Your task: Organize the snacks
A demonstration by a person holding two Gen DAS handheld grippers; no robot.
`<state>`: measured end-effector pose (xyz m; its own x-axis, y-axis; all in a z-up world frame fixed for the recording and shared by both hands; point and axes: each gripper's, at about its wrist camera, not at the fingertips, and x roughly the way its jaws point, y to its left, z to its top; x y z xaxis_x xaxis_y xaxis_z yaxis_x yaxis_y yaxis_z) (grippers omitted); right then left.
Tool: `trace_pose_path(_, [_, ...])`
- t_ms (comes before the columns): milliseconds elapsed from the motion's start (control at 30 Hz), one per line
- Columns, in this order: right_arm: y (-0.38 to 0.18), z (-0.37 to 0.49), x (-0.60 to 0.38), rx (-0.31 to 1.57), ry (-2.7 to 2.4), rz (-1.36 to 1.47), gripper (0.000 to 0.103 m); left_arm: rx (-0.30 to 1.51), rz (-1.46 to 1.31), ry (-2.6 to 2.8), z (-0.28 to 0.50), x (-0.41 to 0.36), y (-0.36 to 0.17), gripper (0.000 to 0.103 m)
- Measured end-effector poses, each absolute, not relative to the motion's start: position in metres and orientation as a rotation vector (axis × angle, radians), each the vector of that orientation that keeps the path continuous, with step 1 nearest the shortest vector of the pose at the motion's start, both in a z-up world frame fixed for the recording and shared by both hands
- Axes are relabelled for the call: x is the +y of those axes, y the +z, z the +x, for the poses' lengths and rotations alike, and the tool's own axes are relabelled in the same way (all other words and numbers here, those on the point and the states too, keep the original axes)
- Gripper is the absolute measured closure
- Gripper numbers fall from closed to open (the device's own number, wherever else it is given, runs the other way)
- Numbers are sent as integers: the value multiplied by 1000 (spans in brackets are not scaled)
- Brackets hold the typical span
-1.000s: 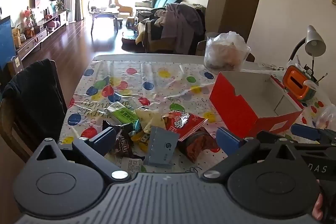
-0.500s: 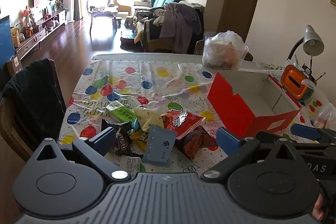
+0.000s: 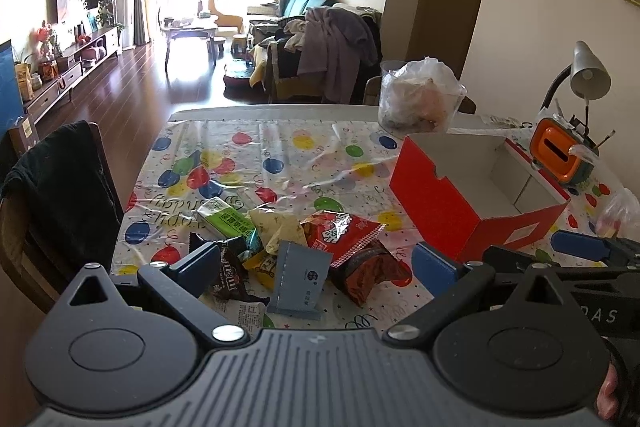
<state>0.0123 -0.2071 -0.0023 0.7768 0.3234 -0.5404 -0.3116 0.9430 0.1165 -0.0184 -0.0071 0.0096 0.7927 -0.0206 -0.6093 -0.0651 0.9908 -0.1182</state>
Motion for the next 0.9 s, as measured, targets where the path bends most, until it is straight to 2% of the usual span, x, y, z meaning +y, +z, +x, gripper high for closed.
trace_pose_path(900, [4, 5, -210, 569, 327, 37, 2, 630, -127, 7, -24, -7, 16, 1])
